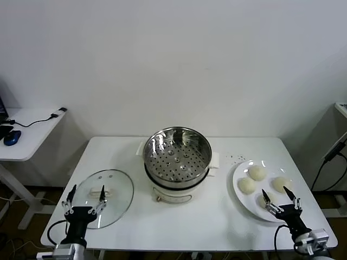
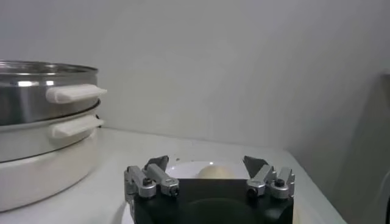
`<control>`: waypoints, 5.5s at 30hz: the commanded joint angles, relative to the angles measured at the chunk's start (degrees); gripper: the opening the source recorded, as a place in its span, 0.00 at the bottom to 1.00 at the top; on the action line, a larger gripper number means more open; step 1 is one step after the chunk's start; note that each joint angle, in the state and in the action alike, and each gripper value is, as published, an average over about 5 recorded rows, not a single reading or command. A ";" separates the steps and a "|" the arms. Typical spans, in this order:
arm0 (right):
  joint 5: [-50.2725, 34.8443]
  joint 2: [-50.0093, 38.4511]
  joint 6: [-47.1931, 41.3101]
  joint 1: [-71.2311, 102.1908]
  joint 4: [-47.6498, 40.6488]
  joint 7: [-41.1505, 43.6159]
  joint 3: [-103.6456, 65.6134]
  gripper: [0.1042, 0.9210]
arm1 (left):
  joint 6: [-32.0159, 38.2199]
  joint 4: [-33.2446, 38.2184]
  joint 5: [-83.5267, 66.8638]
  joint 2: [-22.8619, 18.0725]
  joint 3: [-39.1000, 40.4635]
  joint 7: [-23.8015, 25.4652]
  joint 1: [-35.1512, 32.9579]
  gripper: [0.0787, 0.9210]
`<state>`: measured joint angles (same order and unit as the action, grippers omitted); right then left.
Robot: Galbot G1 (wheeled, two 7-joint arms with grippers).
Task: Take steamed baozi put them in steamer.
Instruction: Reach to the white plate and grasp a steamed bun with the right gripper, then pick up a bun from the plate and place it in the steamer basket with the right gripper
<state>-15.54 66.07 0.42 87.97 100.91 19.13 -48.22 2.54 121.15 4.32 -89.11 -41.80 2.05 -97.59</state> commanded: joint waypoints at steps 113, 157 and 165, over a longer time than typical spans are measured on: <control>29.37 3.93 31.74 -130.47 -36.35 49.07 120.74 0.54 | -0.95 -4.00 -1.73 2.36 -1.96 -0.62 0.95 0.88; 48.34 19.04 36.94 -107.73 -56.43 45.27 108.41 0.82 | -1.23 -5.18 -1.76 2.75 -1.69 -0.67 1.42 0.88; 34.10 9.51 33.00 -117.92 -43.86 47.48 112.26 0.88 | -1.27 -4.64 -1.76 2.78 -1.73 -0.77 0.99 0.88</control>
<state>29.23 82.05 36.15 -22.98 48.17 65.21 61.44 1.30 116.48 2.54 -86.31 -43.55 1.28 -96.59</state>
